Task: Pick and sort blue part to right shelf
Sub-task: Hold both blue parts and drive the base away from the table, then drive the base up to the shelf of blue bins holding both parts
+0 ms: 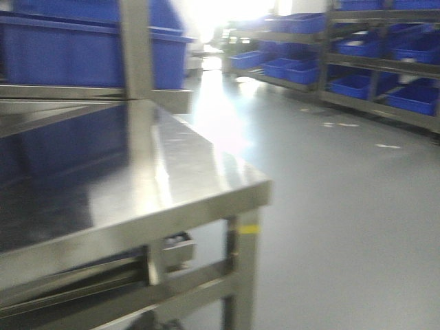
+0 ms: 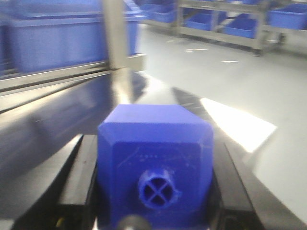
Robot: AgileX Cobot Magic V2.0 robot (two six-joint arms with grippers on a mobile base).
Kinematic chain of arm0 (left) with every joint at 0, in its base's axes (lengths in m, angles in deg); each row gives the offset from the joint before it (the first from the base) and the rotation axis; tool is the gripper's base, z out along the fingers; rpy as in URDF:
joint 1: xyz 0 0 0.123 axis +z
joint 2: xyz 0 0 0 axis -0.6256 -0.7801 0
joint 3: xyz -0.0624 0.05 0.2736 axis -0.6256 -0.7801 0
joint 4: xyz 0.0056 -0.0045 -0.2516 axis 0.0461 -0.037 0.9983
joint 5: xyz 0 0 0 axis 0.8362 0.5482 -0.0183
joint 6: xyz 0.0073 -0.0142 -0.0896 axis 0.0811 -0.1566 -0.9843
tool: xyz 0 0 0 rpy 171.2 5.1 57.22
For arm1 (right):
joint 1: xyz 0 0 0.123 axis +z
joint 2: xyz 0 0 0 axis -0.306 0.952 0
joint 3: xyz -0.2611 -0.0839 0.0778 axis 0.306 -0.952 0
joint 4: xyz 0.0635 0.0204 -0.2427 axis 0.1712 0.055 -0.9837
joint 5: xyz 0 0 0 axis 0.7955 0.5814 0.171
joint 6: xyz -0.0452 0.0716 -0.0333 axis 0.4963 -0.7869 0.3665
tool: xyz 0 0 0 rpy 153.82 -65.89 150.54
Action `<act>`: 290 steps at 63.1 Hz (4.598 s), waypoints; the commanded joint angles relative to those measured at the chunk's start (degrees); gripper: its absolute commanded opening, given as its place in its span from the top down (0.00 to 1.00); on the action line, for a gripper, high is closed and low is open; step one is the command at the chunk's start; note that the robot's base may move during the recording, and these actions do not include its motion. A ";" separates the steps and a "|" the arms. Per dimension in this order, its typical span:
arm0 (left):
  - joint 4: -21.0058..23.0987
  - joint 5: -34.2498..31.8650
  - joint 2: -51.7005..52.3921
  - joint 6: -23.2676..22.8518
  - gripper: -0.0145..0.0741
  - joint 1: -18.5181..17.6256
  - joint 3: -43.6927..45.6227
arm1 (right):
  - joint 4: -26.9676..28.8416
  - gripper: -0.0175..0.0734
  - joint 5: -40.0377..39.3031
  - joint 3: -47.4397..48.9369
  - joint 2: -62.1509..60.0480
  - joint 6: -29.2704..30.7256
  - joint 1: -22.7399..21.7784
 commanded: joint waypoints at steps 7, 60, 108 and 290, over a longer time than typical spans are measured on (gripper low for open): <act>-0.38 -5.01 -0.77 0.06 0.48 -0.39 1.51 | -0.55 0.56 -5.28 1.45 0.73 0.71 -0.04; -0.38 -5.01 -0.77 0.06 0.48 -0.39 1.51 | -0.55 0.56 -5.28 1.45 0.73 0.71 -0.04; -0.38 -5.01 -0.77 0.06 0.48 -0.39 1.51 | -0.55 0.56 -5.28 1.45 0.73 0.71 -0.10; -0.03 -5.01 -0.77 0.06 0.48 -0.39 1.51 | -0.55 0.56 -5.42 1.45 0.73 0.71 -0.10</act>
